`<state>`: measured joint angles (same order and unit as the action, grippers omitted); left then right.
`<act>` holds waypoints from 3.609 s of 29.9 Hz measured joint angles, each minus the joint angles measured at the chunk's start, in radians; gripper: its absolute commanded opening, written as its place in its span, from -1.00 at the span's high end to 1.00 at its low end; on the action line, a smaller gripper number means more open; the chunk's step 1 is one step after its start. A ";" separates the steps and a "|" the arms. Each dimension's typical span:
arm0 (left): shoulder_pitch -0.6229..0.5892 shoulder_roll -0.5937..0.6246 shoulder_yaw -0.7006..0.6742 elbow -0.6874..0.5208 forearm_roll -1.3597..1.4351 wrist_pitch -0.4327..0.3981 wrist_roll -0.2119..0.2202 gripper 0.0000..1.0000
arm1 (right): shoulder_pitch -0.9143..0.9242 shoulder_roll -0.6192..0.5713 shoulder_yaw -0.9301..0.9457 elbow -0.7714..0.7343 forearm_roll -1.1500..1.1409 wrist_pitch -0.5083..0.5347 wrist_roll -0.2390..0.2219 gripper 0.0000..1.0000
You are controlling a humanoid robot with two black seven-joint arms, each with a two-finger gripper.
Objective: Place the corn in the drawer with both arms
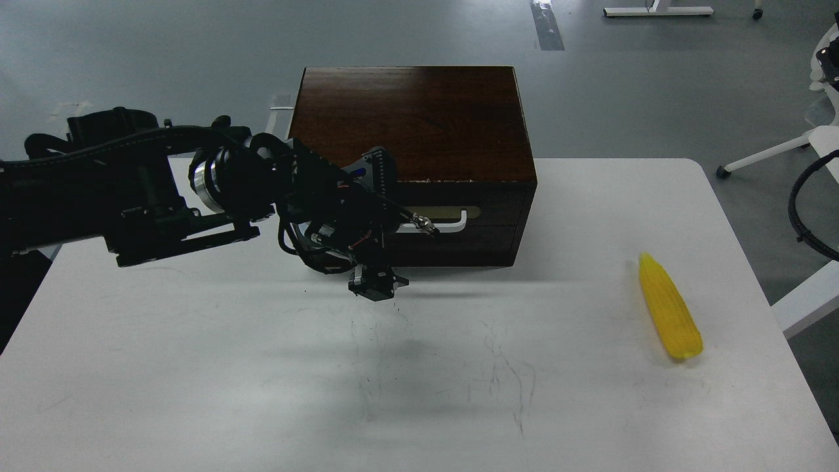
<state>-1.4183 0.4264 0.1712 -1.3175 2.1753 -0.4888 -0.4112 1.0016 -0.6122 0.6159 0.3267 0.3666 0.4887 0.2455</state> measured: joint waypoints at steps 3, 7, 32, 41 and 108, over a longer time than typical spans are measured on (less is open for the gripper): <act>0.000 -0.001 0.004 0.002 0.000 0.000 -0.003 -0.95 | 0.000 -0.007 0.000 0.000 0.000 0.000 0.000 -1.00; 0.003 -0.001 0.008 0.003 -0.002 0.000 -0.005 -0.95 | -0.001 -0.014 -0.001 0.000 0.000 0.000 0.000 -1.00; -0.026 -0.021 0.050 -0.048 -0.014 0.000 -0.077 -0.95 | -0.002 -0.038 -0.002 0.000 0.000 0.000 0.000 -1.00; -0.036 -0.020 0.047 -0.086 -0.019 0.000 -0.077 -0.95 | -0.003 -0.050 -0.002 0.000 0.000 0.000 0.000 -1.00; -0.091 0.047 -0.054 -0.270 -0.128 0.000 -0.077 -0.96 | -0.008 -0.068 -0.007 0.003 0.000 0.000 0.000 -1.00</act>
<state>-1.5096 0.4739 0.1168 -1.5879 2.0470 -0.4888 -0.4885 0.9940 -0.6807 0.6088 0.3293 0.3666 0.4887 0.2455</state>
